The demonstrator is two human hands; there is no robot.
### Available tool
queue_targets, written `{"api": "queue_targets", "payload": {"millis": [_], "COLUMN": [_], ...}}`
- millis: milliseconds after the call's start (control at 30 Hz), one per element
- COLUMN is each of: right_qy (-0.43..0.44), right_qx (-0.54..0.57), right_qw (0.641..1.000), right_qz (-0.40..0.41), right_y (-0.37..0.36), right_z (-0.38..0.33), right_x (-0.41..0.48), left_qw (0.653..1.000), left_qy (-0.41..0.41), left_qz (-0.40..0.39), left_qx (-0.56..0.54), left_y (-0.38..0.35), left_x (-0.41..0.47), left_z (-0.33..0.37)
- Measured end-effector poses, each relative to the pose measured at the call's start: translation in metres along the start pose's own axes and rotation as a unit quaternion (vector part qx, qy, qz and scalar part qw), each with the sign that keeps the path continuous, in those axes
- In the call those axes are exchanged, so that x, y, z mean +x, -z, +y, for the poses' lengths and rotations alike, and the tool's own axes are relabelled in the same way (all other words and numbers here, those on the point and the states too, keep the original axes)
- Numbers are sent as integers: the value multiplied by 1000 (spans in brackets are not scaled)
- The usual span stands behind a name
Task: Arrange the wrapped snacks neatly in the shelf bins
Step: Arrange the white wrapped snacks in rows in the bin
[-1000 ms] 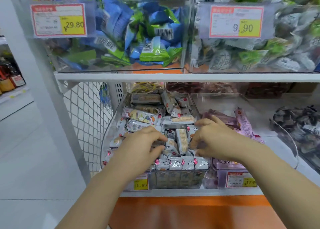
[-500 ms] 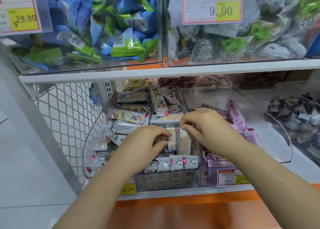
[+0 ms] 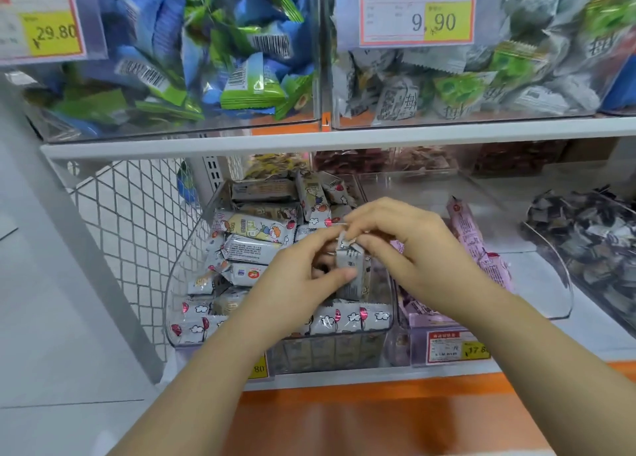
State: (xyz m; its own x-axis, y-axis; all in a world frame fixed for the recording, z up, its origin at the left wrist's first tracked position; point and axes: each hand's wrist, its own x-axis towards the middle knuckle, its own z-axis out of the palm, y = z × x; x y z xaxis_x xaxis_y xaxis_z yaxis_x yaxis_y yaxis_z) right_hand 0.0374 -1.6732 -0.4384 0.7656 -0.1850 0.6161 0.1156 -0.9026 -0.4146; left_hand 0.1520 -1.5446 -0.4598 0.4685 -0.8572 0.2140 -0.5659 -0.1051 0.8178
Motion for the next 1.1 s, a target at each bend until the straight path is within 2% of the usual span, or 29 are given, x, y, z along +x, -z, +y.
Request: {"api": "queue_targets", "payload": {"millis": [100, 200, 333, 467, 733, 833, 967, 1100], "right_qy": [-61, -130, -189, -194, -139, -114, -87, -66], "right_qx": [66, 84, 133, 166, -27, -77, -145, -219], "right_qw": [996, 987, 972, 967, 985, 981, 969, 952], "right_qz": [15, 30, 31, -3, -99, -135, -181, -204], "right_y": [1, -2, -4, 4, 14, 13, 6, -5], "right_z": [-9, -14, -5, 0, 2, 5, 7, 9], "right_x": [1, 4, 3, 1, -3, -4, -5, -8], "left_qw": [997, 993, 997, 997, 999, 999, 992, 980], "left_qy": [-14, -36, -12, 3, 20, 31, 37, 94], "left_qz": [68, 111, 71, 39, -27, -32, 14, -42], "left_qx": [-33, -12, -28, -60, -33, 1, 119, 171], "left_y": [-4, -8, -8, -2, -7, 10, 42, 52], "left_x": [-2, -2, -2, -1, 1, -1, -5, -16], "left_z": [4, 7, 6, 2, -3, -3, -14, -28]}}
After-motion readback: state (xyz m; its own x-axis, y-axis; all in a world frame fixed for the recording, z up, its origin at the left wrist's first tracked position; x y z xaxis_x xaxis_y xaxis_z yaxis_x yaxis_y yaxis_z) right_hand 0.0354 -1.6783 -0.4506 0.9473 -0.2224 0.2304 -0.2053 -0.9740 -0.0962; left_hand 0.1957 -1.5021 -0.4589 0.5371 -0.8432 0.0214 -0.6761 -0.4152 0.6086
